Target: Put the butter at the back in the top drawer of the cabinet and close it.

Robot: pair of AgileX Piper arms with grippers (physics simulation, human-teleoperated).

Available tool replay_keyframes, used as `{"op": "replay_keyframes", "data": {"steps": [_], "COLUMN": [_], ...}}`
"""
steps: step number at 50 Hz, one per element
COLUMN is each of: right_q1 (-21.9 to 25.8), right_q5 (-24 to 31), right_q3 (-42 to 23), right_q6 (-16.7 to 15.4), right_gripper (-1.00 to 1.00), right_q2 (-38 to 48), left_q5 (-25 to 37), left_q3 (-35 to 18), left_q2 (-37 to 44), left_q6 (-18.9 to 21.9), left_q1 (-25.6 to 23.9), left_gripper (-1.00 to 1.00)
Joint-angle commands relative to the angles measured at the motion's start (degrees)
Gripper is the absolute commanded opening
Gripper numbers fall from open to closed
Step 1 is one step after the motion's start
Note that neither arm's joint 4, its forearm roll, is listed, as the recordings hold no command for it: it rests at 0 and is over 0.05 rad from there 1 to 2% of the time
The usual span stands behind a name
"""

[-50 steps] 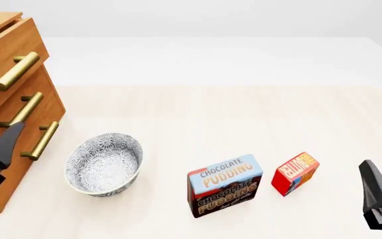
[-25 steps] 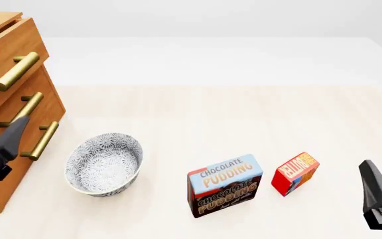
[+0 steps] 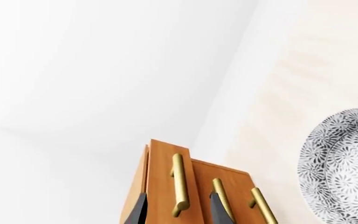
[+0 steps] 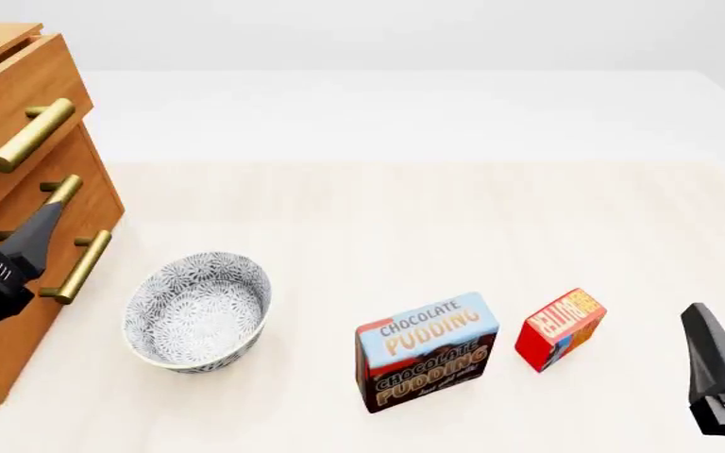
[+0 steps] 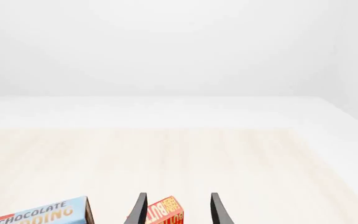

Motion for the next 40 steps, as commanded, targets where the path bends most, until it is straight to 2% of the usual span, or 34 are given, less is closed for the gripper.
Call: {"op": "replay_keyframes", "data": {"steps": [1, 40], "right_q1": [0.0, 0.0], "right_q5": [0.0, 0.0], "right_q3": [0.0, 0.0], "right_q6": [0.0, 0.0], "right_gripper": [1.00, 1.00], "right_q2": [0.0, 0.0], "left_q5": [-2.1, -8.4], "left_q3": [0.3, 1.3], "left_q2": [2.3, 9.2], "left_q6": [0.2, -0.2], "left_q1": [0.6, 5.1], "left_gripper": [1.00, 1.00]}}
